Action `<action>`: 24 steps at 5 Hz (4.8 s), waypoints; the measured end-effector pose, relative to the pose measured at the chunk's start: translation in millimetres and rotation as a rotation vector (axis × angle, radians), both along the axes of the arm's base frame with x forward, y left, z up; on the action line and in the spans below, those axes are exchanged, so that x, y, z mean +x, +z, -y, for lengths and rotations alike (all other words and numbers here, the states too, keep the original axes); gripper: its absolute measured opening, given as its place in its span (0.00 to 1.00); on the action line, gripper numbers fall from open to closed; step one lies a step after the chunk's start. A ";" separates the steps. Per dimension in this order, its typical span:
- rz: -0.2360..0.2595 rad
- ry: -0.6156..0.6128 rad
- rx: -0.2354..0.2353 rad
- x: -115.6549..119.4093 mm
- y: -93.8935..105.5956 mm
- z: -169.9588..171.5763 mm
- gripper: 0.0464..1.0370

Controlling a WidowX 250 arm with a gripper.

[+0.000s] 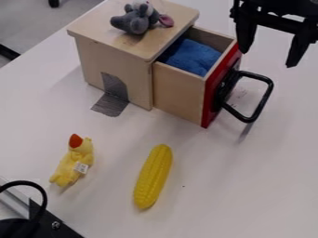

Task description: Take the yellow object and put it in the drawer

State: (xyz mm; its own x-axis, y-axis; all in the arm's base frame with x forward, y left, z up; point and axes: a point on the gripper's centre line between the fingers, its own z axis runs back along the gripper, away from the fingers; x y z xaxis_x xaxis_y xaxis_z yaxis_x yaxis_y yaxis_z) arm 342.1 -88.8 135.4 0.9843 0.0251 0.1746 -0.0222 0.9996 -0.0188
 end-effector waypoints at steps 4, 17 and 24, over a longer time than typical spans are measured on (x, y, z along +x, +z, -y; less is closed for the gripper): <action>0.040 0.121 0.033 -95.9 -15.2 -88.2 0.96; -0.196 0.261 -0.001 -163.9 -132.6 -166.0 0.44; 0.044 0.333 0.009 5.8 -18.2 -91.0 0.39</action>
State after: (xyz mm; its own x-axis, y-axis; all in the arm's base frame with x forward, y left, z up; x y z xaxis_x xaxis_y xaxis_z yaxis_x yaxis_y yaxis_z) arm 347.9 2.2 117.2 0.9140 0.3421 0.2183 -0.3468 0.9378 -0.0177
